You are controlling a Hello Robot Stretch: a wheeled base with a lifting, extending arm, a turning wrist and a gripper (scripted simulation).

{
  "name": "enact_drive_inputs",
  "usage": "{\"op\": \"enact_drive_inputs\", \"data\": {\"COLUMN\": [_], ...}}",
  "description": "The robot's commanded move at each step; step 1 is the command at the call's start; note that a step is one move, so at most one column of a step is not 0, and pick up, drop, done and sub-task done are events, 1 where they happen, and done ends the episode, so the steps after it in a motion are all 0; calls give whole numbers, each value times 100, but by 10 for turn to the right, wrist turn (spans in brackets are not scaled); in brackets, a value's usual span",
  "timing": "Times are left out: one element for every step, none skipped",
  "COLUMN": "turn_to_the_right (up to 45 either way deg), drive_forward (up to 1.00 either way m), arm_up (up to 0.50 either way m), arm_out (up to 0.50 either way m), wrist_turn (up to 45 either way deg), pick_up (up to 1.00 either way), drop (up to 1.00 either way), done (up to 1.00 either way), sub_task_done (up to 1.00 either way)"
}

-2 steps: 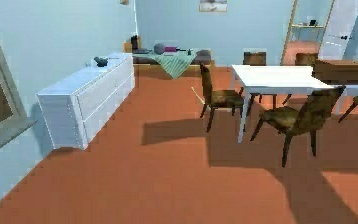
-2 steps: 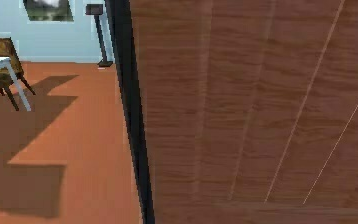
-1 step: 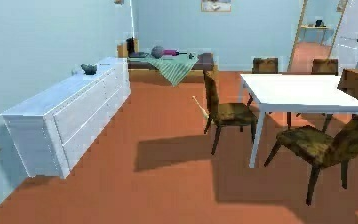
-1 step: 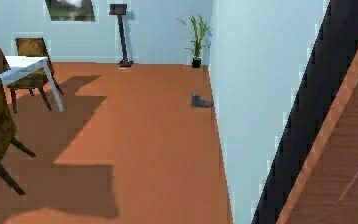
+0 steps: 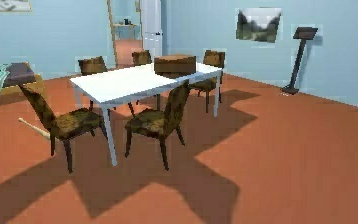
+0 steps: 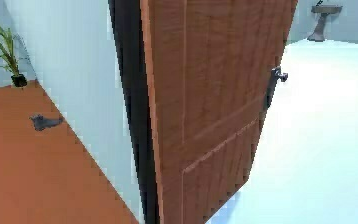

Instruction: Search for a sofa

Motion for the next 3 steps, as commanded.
{"op": "enact_drive_inputs", "data": {"turn_to_the_right": [360,30,0], "drive_forward": [0,0,35], "arm_up": [0,0,0], "arm_out": [0,0,0], "wrist_turn": [0,0,0], "pick_up": [0,0,0], "drop": [0,0,0], "done": [0,0,0], "sub_task_done": [0,0,0]}}
